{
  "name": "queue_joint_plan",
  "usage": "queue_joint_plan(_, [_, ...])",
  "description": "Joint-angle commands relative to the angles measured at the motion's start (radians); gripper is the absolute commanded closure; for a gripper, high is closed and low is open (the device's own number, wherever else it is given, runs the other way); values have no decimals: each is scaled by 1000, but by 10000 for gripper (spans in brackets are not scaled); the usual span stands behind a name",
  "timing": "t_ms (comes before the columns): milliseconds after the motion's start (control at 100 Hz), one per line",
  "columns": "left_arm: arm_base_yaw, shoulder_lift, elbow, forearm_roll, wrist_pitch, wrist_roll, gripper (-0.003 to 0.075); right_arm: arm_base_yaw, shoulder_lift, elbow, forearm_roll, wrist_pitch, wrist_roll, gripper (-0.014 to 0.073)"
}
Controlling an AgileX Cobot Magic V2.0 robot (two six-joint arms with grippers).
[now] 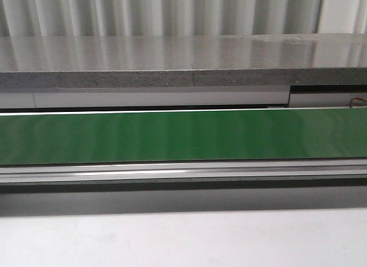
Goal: Move button from right to left
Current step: 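Grasp the yellow button by its black body with the right gripper, then set the button upright on the belt end and open the right gripper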
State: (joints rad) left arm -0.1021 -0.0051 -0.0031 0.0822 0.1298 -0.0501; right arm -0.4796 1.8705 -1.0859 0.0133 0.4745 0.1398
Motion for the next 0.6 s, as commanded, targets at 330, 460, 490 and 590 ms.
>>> queue_joint_plan(330, [-5,-34,27,-8,-87,-9,740,-5,-130,-60,-13,51,-12,386])
queue_joint_plan(460, [-5,-34,27,-8,-87,-9,740,20,-237,-60,-2,80,-12,386])
queue_joint_plan(490, [-5,-34,27,-8,-87,-9,740,29,-259,-60,-2,89,-12,386])
queue_joint_plan(590, [-5,-34,27,-8,-87,-9,740,76,-323,-60,-2,125,-12,386])
